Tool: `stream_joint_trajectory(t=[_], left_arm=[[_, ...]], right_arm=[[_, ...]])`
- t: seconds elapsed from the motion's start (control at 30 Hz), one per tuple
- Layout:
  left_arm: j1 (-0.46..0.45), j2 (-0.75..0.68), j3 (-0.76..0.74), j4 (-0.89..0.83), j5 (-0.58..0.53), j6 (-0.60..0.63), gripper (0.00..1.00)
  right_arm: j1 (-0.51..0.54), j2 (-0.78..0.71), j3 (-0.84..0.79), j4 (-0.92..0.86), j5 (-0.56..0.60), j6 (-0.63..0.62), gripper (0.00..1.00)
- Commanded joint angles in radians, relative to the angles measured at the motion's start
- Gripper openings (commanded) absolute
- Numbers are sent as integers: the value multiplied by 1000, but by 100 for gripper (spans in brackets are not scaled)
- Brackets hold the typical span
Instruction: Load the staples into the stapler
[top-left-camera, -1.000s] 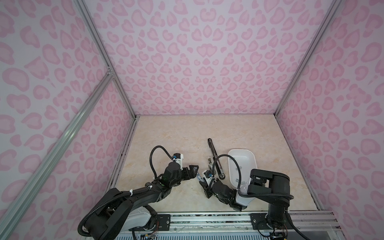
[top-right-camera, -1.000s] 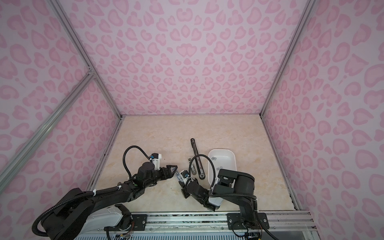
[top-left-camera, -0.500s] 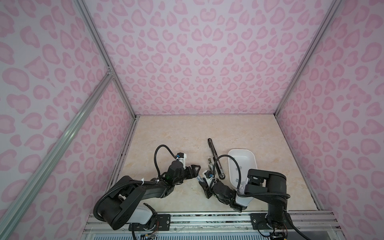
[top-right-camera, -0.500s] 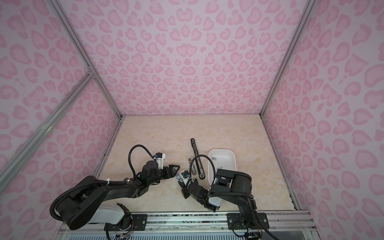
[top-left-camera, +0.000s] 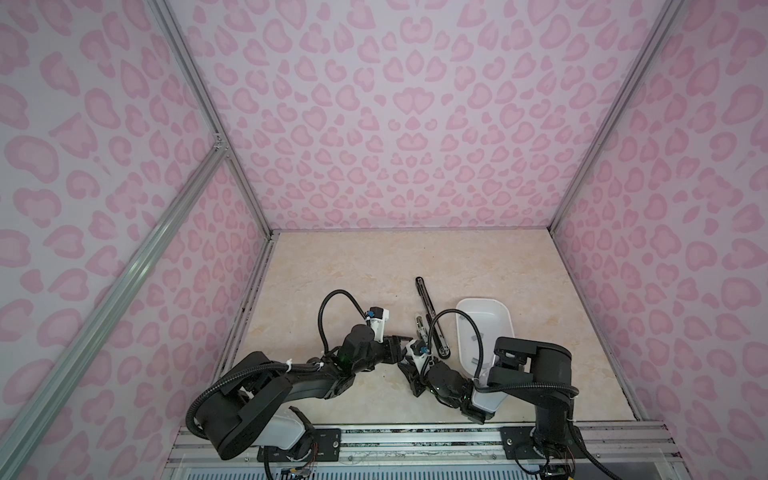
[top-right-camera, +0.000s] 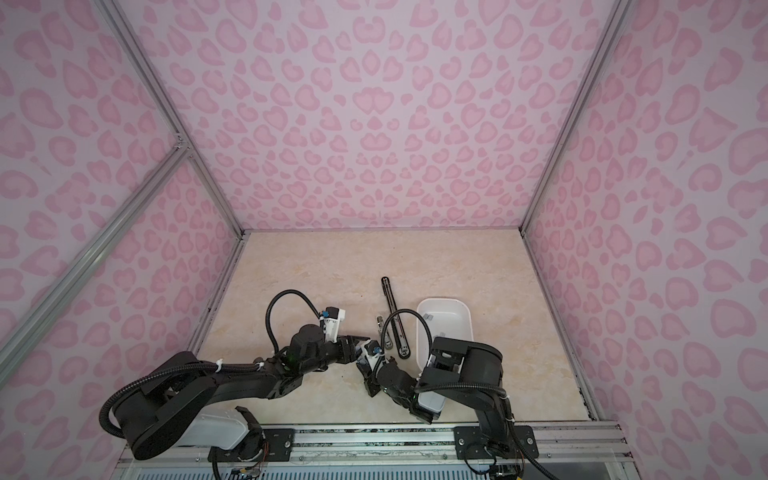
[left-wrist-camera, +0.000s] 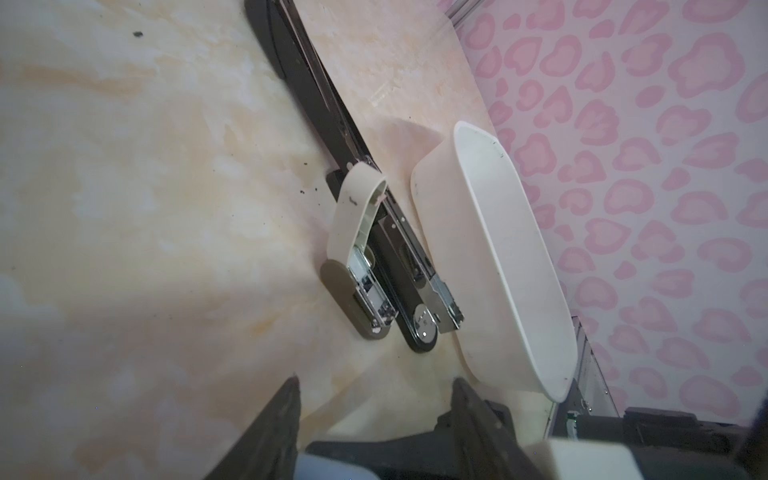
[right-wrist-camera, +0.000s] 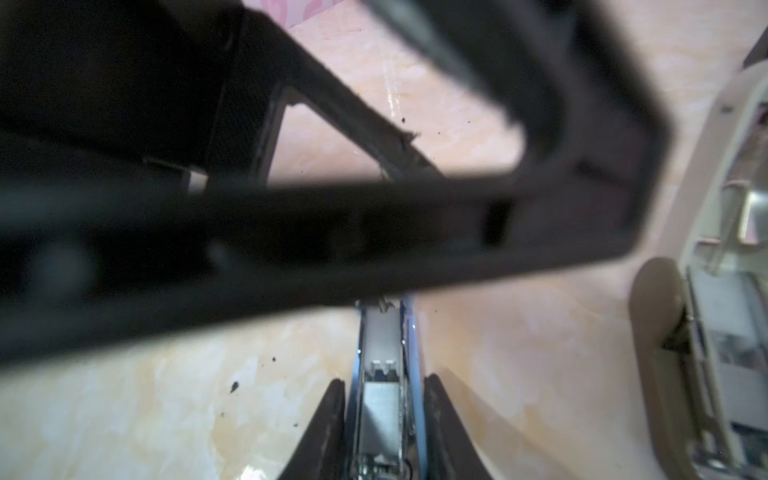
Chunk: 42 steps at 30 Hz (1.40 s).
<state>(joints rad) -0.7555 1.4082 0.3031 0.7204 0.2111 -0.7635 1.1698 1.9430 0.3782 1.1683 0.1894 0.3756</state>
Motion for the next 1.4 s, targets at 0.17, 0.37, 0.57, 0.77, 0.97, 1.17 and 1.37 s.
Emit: stream_joint_trajectory(t=[0.17, 0.37, 0.57, 0.77, 0.97, 1.17, 1.37], left_arm=[[-51, -46, -46, 14, -91, -8, 53], [-67, -50, -54, -23, -154, 15, 53], [-101, -34, -49, -59, -237, 46, 53], [-136, -13, -38, -106, -323, 69, 53], [-143, -5, -28, -131, -357, 69, 53], [-144, -28, -32, -142, -372, 70, 53], [-143, -94, -56, -162, -398, 60, 53]], right_arm=[[-3, 25, -16, -240, -95, 42, 16], [-2, 12, -27, -228, -93, 44, 18], [-2, -5, -34, -234, -86, 44, 20], [-2, -25, -46, -224, -80, 35, 35], [-2, -77, -68, -220, -81, 18, 49], [-2, -156, -106, -223, -68, 7, 53], [-2, -263, -127, -260, -58, -4, 42]])
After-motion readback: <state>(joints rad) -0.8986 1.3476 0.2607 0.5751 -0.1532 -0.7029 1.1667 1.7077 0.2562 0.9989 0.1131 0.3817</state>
